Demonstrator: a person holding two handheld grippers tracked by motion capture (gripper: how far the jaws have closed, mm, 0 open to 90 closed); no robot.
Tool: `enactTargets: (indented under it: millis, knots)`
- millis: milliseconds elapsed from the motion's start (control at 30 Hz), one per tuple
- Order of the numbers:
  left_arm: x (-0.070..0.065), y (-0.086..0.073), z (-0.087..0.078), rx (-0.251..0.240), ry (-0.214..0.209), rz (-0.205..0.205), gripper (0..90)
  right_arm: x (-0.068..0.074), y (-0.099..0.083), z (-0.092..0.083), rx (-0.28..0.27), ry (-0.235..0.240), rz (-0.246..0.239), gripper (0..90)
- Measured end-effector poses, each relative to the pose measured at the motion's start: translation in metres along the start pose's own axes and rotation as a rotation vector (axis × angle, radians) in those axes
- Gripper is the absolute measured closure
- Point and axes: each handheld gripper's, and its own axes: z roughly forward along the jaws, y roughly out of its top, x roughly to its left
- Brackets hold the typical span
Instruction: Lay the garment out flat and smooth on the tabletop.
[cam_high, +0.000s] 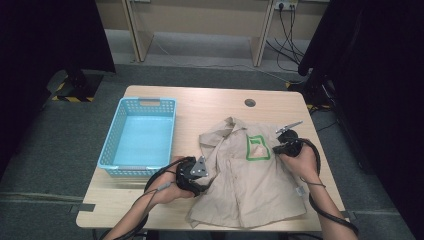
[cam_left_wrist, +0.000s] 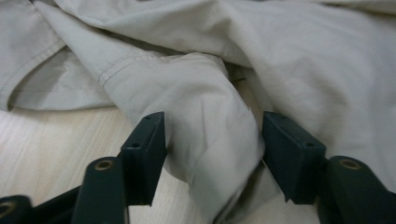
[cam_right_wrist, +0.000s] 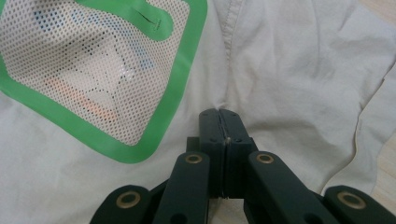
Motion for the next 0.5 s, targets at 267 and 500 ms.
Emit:
enactTargets:
  millis: [267, 500]
  knots:
    - [0.001, 0.007, 0.017, 0.045, 0.070, 0.001, 74.7, -0.001, -0.001, -0.001, 0.000, 0.013, 0.007, 89.3]
    - [0.002, 0.010, 0.016, 0.069, 0.133, -0.018, 85.1, -0.003, -0.003, -0.003, -0.017, 0.006, 0.013, 89.5]
